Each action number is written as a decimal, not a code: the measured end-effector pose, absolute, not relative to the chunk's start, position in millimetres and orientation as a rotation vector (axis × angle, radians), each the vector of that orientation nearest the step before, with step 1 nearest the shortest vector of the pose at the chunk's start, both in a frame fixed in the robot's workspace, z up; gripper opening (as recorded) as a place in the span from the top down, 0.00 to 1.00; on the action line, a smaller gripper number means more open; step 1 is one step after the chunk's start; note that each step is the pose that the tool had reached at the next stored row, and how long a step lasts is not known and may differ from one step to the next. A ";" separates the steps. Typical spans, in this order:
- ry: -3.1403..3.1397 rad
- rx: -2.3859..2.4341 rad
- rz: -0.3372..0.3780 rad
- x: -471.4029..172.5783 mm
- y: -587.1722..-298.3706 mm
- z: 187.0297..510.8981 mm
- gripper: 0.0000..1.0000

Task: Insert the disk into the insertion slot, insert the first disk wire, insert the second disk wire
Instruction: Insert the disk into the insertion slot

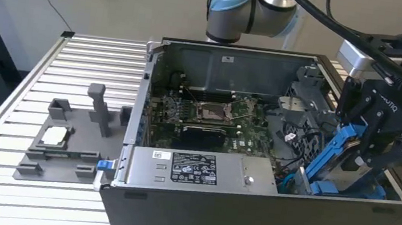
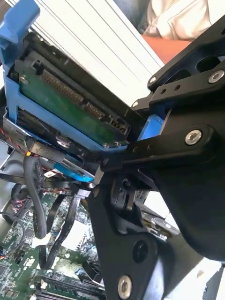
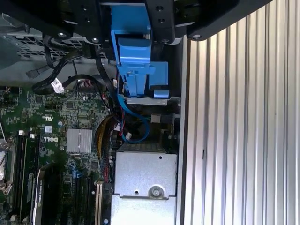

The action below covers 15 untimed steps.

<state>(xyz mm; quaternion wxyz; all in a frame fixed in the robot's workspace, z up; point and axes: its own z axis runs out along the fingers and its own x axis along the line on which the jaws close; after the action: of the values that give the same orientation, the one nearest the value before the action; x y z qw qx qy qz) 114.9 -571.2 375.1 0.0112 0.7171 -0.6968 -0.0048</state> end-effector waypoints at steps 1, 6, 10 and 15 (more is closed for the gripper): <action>-2.174 2.237 -0.015 114.8 -571.2 375.1 0.53; -2.174 2.237 -0.015 114.8 -571.2 375.1 0.53; -2.174 2.237 -0.014 114.8 -571.2 375.1 0.68; -2.175 2.238 -0.013 114.7 -570.9 374.9 0.68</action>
<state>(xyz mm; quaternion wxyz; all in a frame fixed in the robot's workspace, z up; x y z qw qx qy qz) 114.7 -570.9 374.9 0.0105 0.7171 -0.6969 -0.0041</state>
